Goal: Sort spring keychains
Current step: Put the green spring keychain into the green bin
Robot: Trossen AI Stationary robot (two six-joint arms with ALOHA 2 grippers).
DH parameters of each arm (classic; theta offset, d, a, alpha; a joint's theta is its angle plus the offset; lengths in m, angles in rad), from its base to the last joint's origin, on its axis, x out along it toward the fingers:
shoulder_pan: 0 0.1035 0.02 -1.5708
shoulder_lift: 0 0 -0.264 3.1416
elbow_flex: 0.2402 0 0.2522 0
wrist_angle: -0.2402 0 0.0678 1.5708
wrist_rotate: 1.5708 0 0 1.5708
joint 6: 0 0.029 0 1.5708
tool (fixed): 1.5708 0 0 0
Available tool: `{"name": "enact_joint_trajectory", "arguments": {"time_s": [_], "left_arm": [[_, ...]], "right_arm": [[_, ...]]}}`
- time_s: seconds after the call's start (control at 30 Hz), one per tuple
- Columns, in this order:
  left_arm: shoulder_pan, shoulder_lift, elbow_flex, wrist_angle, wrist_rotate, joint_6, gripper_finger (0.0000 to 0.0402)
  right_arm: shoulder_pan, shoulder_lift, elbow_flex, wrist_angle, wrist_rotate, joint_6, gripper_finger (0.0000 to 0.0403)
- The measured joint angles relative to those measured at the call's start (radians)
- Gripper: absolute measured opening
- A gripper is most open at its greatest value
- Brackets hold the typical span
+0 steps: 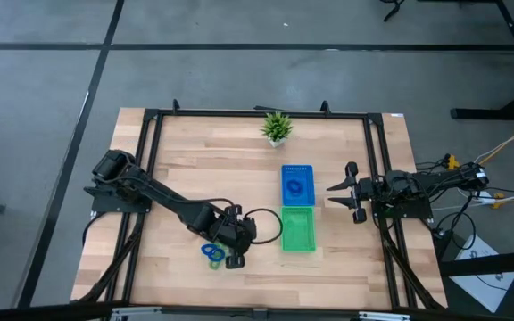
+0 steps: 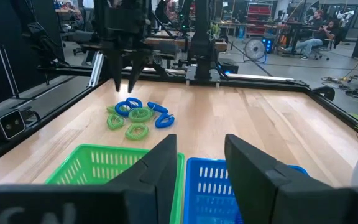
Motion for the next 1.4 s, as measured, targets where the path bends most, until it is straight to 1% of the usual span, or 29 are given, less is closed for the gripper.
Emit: {"name": "enact_joint_trajectory", "arguments": {"time_s": [0.1, 0.27, 0.43, 0.7, 0.83, 0.93, 1.03, 1.13, 1.2, 1.4], "left_arm": [[0.000, 0.000, -0.021, -0.001, -0.018, -0.003, 0.0088], [0.002, 0.001, -0.072, 0.026, -0.011, -0.009, 0.0088], [0.002, 0.002, -0.116, 0.032, -0.044, -0.029, 0.0093], [0.012, 0.002, -0.149, 0.049, -0.047, -0.052, 0.0136], [0.026, 0.002, -0.170, 0.091, -0.069, -0.047, 0.0156], [0.053, 0.002, -0.188, 0.133, -0.078, -0.045, 0.0162], [0.086, 0.002, -0.208, 0.148, -0.047, -0.044, 0.0161], [0.113, 0.003, -0.228, 0.153, 0.009, -0.028, 0.0158], [0.121, 0.003, -0.229, 0.159, 0.037, -0.008, 0.0158], [0.127, 0.003, -0.229, 0.246, 0.091, 0.094, 0.0157]], "right_arm": [[0.000, 0.000, 0.000, 0.000, 0.000, 0.000, 0.0136], [0.000, 0.000, 0.000, 0.000, 0.000, 0.000, 0.0136], [0.000, 0.000, 0.000, 0.000, 0.000, 0.000, 0.0136], [0.000, 0.000, 0.000, 0.000, 0.000, 0.000, 0.0136], [0.000, 0.000, 0.000, 0.000, 0.000, 0.000, 0.0136], [0.000, 0.000, 0.000, 0.000, 0.000, 0.000, 0.0136], [0.000, 0.000, 0.000, 0.000, 0.000, 0.000, 0.0136], [0.000, 0.000, 0.000, 0.000, 0.000, 0.000, 0.0136], [0.000, 0.000, 0.000, 0.000, 0.000, 0.000, 0.0136], [0.000, 0.000, 0.000, 0.000, 0.000, 0.000, 0.0136]]}}
